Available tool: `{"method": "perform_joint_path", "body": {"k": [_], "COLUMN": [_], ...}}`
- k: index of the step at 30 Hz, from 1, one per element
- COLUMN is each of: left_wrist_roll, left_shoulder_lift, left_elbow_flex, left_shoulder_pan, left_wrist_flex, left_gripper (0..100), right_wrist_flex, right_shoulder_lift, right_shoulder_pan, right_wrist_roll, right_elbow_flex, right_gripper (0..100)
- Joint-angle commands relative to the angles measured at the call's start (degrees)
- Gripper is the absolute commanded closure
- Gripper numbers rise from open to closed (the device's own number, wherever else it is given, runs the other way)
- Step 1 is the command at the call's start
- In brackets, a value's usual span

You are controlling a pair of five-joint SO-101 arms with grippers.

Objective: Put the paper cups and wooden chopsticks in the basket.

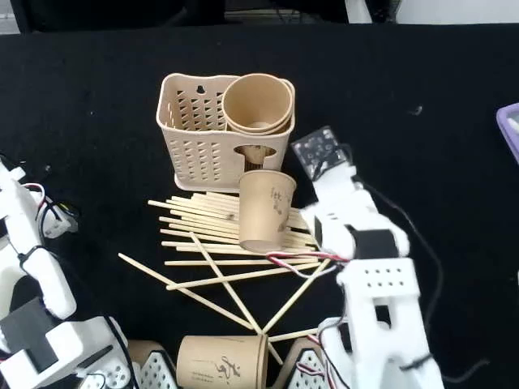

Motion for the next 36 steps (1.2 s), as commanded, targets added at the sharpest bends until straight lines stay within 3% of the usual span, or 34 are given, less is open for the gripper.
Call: {"method": "perform_joint_path", "body": {"k": [1,6,10,17,19,23,32,36], "left_wrist_roll": [0.09,0.09,0.09,0.09,0.09,0.09,0.09,0.09], "left_shoulder_lift": [-1.76,-1.76,-1.76,-1.76,-1.76,-1.76,-1.76,-1.76], "left_elbow_flex": [-0.75,-0.75,-0.75,-0.75,-0.75,-0.75,-0.75,-0.84], "left_shoulder_pan": [0.48,0.48,0.48,0.48,0.48,0.48,0.48,0.48], "left_wrist_flex": [-0.62,-0.62,-0.62,-0.62,-0.62,-0.62,-0.62,-0.62], "left_gripper": [79,79,79,79,79,79,79,79], "right_wrist_flex": [-12.66,-21.89,-22.51,-22.42,-21.36,-18.02,-17.05,-10.9], "right_shoulder_lift": [5.85,17.54,24.84,26.24,25.45,21.14,-3.38,-18.42], "right_shoulder_pan": [0.79,0.97,0.62,0.18,-0.88,-5.8,-10.73,-14.07], "right_wrist_roll": [-3.69,-9.05,-14.68,-14.77,-11.08,-4.13,-3.78,-3.69], "right_elbow_flex": [0.13,-2.59,-5.32,-5.41,-4.44,-1.19,13.23,19.21], "right_gripper": [80.1,80.1,80.1,80.1,80.1,80.1,80.0,80.0]}}
